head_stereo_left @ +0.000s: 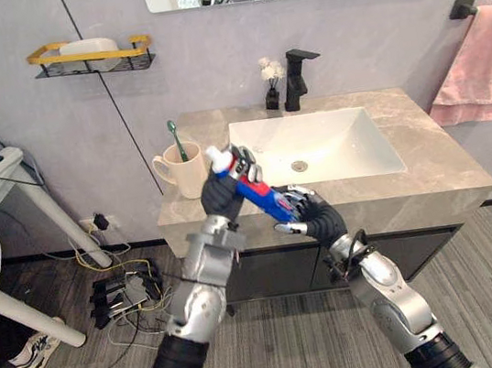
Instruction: Organize washtable
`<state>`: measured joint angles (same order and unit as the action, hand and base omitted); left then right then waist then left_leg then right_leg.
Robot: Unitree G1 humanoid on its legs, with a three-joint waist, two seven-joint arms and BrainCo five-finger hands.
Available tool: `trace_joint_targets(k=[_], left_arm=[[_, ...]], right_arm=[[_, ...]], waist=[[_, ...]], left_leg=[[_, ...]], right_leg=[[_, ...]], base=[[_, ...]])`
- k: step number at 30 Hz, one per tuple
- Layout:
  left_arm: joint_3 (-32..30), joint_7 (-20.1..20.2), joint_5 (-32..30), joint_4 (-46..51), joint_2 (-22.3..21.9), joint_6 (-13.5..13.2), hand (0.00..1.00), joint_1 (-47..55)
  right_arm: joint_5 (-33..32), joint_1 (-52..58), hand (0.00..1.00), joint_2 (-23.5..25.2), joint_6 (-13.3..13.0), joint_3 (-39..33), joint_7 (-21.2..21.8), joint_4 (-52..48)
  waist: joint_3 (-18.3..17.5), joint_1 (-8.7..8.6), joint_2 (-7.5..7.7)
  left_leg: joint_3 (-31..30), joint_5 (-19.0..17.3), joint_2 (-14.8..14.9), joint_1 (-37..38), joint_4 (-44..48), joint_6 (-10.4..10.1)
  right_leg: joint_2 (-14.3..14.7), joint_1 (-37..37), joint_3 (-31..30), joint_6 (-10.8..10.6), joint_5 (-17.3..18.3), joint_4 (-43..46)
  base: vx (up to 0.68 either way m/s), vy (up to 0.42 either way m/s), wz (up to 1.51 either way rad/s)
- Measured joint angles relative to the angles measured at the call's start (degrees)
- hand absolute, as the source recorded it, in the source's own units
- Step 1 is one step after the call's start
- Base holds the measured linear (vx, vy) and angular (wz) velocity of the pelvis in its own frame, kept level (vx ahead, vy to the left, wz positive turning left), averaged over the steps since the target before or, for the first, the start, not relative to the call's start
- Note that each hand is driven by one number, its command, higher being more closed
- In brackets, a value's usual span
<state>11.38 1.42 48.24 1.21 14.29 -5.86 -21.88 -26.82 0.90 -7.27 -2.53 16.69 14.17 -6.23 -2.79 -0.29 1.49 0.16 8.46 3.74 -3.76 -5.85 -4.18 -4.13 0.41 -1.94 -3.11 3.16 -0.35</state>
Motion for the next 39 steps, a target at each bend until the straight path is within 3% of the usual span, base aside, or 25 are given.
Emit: trace_joint_targets(k=[3, 11, 19, 23, 31, 39], left_arm=[[-2.9, -0.7, -2.0, -0.9, 1.7, -0.2, 1.0, -3.9], [-2.9, -1.5, -6.4, -5.0, 4.1, -0.7, 1.0, -11.5], [-3.1, -3.8, -11.9, -10.8, 7.2, -0.7, 1.0, -17.8], [-5.2, -5.4, -15.9, -12.4, 8.7, -1.4, 1.0, -22.2], [-8.6, -10.7, -35.0, -12.5, 9.2, -2.1, 1.0, -23.6], [-9.9, -14.5, -43.7, -10.2, 9.5, -2.1, 1.0, -24.4]], right_arm=[[-0.4, 4.8, 0.0, 0.0, 0.7, 0.7, 2.0, 0.5], [-0.6, 8.2, 0.0, -1.1, 1.3, 2.0, 3.5, 3.1], [-0.1, 12.8, 0.0, -2.0, 1.5, 2.3, 3.7, 3.9], [0.4, 13.6, 0.0, -1.7, 1.5, 2.3, 4.6, 5.6], [1.1, 15.4, 0.0, -1.2, 1.4, 2.4, 5.9, 5.6], [1.7, 15.3, 0.0, -1.0, 0.8, 2.8, 5.8, 5.6]], waist=[[0.0, -0.34, 0.0], [0.0, -1.94, 0.0], [0.0, -2.12, 0.21], [-0.1, -2.16, 1.11], [0.5, -2.48, 2.82], [1.4, -2.16, 4.33]], left_leg=[[0.0, 0.0, 0.0, 0.0, 0.0, 0.0], [0.2, -0.4, 0.3, 0.0, 0.0, -0.5], [1.0, -0.6, 0.6, -0.5, 0.3, -0.7], [1.8, -0.6, 1.2, -1.2, 0.3, -0.7], [2.2, -0.9, 1.8, -1.7, 0.3, -1.2], [2.2, -1.0, 2.2, -1.8, 0.3, -1.2]], right_leg=[[0.0, 0.0, 0.0, 0.1, 0.0, 0.0], [0.1, -0.2, 0.2, 0.1, 0.0, 0.1], [0.2, -1.1, -0.3, -0.3, -0.2, 0.0], [0.8, -2.3, -1.2, -0.3, -0.3, 0.1], [1.3, -2.6, -1.6, 0.0, -0.6, -0.9], [1.6, -2.6, -1.6, 0.0, -0.6, -1.1]], base=[[0.0, 0.0, 0.0], [0.0, 0.0, 0.0], [0.03, -0.016, -0.06], [0.03, -0.033, -0.12], [0.01, -0.015, -0.02], [0.0, -0.003, 0.0]])
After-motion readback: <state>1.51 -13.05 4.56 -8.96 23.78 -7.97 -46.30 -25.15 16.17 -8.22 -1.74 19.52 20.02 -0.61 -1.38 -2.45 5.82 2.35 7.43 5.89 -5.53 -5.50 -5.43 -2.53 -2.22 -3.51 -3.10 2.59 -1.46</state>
